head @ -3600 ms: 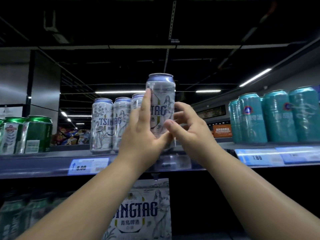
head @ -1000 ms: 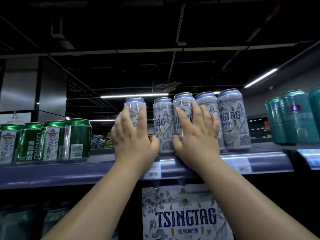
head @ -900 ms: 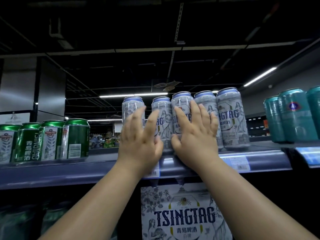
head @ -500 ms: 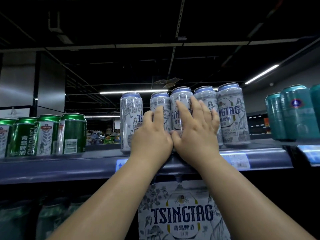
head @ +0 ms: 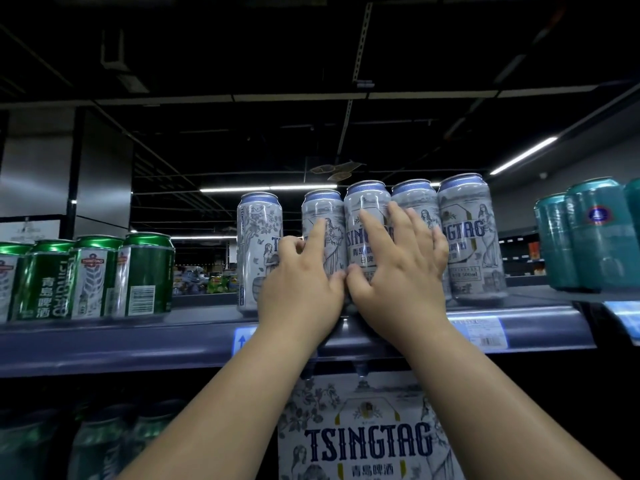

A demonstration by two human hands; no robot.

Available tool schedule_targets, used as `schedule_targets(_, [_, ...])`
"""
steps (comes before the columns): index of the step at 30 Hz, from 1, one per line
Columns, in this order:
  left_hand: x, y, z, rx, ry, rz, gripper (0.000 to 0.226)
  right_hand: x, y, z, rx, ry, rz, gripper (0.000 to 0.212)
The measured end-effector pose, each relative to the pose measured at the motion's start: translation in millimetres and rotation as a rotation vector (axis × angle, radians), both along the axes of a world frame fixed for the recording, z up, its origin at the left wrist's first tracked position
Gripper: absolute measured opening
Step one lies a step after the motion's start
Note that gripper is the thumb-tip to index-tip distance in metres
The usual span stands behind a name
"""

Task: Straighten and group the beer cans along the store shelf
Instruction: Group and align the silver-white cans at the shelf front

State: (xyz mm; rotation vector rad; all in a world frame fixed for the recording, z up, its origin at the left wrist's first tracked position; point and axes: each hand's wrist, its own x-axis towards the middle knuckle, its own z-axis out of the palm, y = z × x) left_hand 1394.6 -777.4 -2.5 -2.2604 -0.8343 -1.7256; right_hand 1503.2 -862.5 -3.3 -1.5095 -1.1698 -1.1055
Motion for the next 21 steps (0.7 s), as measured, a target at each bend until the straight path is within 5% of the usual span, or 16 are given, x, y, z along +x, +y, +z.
schedule_targets(15, [-5,-3,-9,0.066,-0.026,-0.075,0.079,0,-1,-6,0.000,0.025,-0.025,0.068])
schedule_targets(21, [-23,-10,3,0.204,-0.116,-0.051,0.058,1,-2,-5,-0.033,0.027,-0.010,0.069])
